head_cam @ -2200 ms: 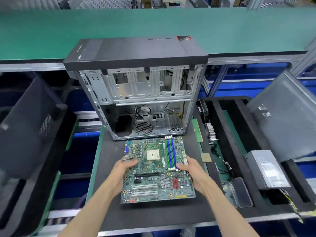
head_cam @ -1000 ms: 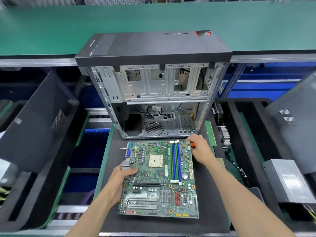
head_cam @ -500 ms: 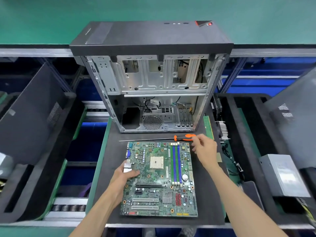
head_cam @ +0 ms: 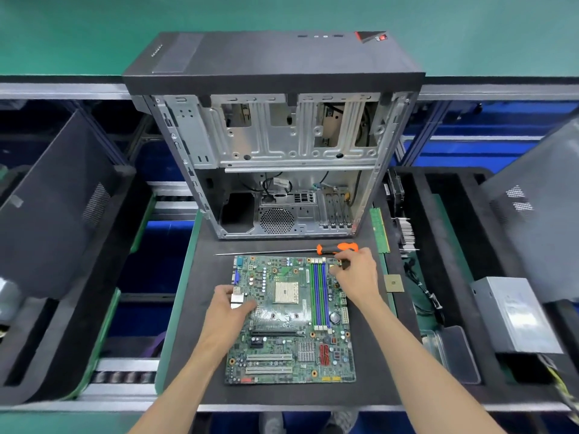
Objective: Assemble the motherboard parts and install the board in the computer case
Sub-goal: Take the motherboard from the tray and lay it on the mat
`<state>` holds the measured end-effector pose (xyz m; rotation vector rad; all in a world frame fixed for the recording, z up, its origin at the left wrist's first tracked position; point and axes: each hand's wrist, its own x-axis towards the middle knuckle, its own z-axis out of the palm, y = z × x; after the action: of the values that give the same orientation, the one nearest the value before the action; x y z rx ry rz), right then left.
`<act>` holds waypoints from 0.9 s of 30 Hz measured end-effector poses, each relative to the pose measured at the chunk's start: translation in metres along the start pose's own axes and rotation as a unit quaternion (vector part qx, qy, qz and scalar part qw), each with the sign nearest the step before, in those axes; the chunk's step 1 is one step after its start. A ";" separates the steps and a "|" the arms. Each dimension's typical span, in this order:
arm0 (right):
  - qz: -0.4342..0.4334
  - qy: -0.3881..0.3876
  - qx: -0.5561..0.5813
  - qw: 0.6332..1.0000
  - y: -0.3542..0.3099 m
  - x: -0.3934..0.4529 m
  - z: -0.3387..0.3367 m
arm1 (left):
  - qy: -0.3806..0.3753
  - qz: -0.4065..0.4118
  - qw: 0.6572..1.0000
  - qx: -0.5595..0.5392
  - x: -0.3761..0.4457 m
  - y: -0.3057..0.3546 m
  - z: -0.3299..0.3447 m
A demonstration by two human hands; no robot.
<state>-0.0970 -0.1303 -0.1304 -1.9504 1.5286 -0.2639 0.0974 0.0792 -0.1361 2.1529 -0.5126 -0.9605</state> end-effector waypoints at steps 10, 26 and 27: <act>-0.003 -0.015 -0.029 0.999 -0.004 0.002 0.004 | 0.088 0.111 0.937 0.321 0.005 0.014 -0.006; 0.073 -0.032 -0.068 0.994 0.003 -0.031 0.000 | -0.120 0.400 0.787 0.454 0.032 0.049 0.025; 0.084 -0.033 -0.080 0.993 0.001 -0.034 -0.001 | -0.115 0.405 0.783 0.459 0.034 0.049 0.026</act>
<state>-0.1085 -0.0991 -0.1230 -1.9145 1.7027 -0.0046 0.0962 0.0144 -0.1280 2.1432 -2.1797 -0.4700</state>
